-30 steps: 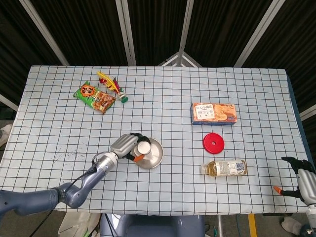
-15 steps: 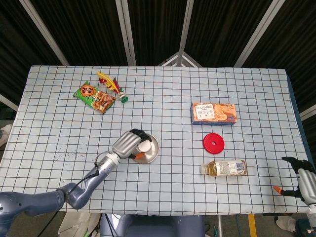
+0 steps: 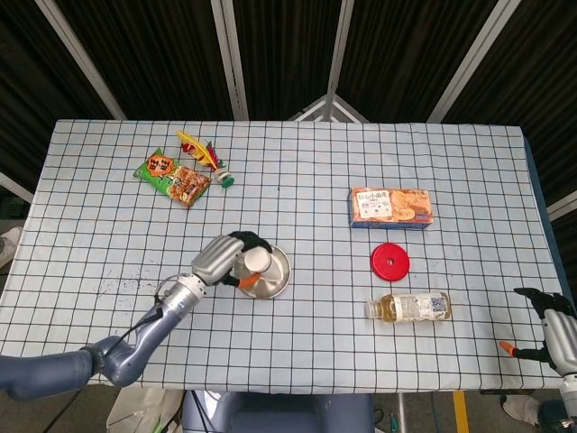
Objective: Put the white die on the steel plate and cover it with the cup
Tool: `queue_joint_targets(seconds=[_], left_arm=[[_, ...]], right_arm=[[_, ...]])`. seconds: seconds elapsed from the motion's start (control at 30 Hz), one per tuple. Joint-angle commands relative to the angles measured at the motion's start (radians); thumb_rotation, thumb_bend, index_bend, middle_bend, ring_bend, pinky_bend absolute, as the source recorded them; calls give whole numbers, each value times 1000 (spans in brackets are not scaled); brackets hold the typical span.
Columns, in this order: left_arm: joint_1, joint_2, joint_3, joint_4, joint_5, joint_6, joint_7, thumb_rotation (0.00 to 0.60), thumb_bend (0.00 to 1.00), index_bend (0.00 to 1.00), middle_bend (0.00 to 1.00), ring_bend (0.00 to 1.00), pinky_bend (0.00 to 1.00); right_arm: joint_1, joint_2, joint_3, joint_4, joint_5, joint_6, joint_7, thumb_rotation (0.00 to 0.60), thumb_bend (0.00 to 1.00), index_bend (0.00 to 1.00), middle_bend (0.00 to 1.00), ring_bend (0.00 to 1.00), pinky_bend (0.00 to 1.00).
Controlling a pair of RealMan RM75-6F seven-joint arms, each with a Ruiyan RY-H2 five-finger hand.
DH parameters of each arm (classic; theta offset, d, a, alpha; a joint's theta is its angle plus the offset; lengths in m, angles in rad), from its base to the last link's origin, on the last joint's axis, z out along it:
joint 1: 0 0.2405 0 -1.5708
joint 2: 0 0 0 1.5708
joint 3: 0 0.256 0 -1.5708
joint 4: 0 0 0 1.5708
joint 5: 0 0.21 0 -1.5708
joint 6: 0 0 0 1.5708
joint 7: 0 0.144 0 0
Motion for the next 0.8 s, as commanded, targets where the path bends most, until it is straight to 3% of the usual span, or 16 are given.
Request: queue_joint_targets(seconds=[0.03, 0.2, 0.4, 0.53, 0.7, 0.8], left_arm=[[37, 109, -30, -54, -32, 30, 13, 600, 501, 438, 343, 218, 218], [77, 178, -17, -9, -97, 35, 69, 600, 501, 438, 343, 216, 218], [107, 152, -15, 115, -215, -44, -20, 600, 501, 437, 340, 199, 214], [109, 97, -2, 238, -193, -94, -95, 600, 501, 435, 337, 195, 213], [120, 50, 18, 329, -131, -83, -147, 600, 495, 414, 310, 156, 205], [122, 37, 31, 362, -100, -83, -162, 600, 457, 267, 197, 78, 173]], right_arm=[[0, 1, 2, -1, 3, 1, -3, 600, 95, 213, 190, 152, 12], [-1, 4, 3, -9, 5, 5, -6, 600, 95, 213, 190, 152, 13], [-2, 4, 1, -19, -3, 15, -21, 600, 96, 213, 190, 152, 12], [3, -1, 1, -16, 11, 4, -35, 600, 96, 213, 190, 152, 12], [5, -4, 1, -14, 22, -4, -43, 600, 96, 213, 190, 152, 12], [6, -3, 1, -15, 22, -6, -45, 600, 97, 213, 190, 152, 12]])
